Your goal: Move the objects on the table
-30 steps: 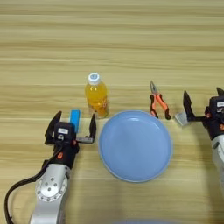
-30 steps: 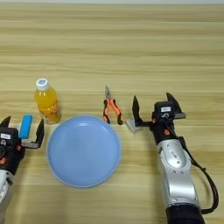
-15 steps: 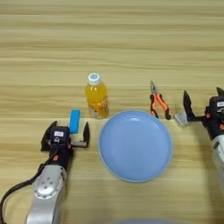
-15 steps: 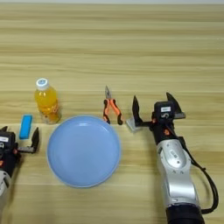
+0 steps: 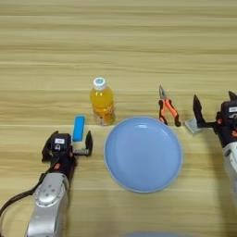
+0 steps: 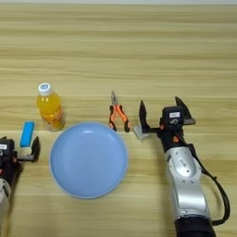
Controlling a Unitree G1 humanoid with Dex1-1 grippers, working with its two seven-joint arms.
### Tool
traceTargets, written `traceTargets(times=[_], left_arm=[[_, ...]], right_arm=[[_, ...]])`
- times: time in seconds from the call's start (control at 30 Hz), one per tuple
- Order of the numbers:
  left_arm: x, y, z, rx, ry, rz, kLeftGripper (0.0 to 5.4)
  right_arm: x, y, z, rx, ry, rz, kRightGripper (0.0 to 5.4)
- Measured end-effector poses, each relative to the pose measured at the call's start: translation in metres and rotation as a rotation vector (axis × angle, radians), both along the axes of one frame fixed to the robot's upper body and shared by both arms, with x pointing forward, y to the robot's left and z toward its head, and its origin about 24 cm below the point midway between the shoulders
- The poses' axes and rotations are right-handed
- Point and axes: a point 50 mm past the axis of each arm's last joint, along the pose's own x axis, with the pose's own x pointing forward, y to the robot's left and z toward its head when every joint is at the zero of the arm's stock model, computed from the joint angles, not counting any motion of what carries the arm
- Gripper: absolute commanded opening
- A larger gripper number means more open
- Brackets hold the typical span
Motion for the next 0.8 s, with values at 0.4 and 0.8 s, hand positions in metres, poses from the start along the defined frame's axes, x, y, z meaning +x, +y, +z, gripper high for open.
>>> traceTargets(times=[0.4,0.8], left_arm=[[-0.0025,-0.0007,-0.0034,-0.017,0.018,0.019,5.39],[-0.001,-0.0012,-0.0064,-0.02,0.026,0.017,4.49]], right_arm=[[0.0002,0.0002,-0.0012,0.001,0.012,0.0,5.4],[0.0002,0.0002,-0.0012,0.001,0.013,0.0,5.4]])
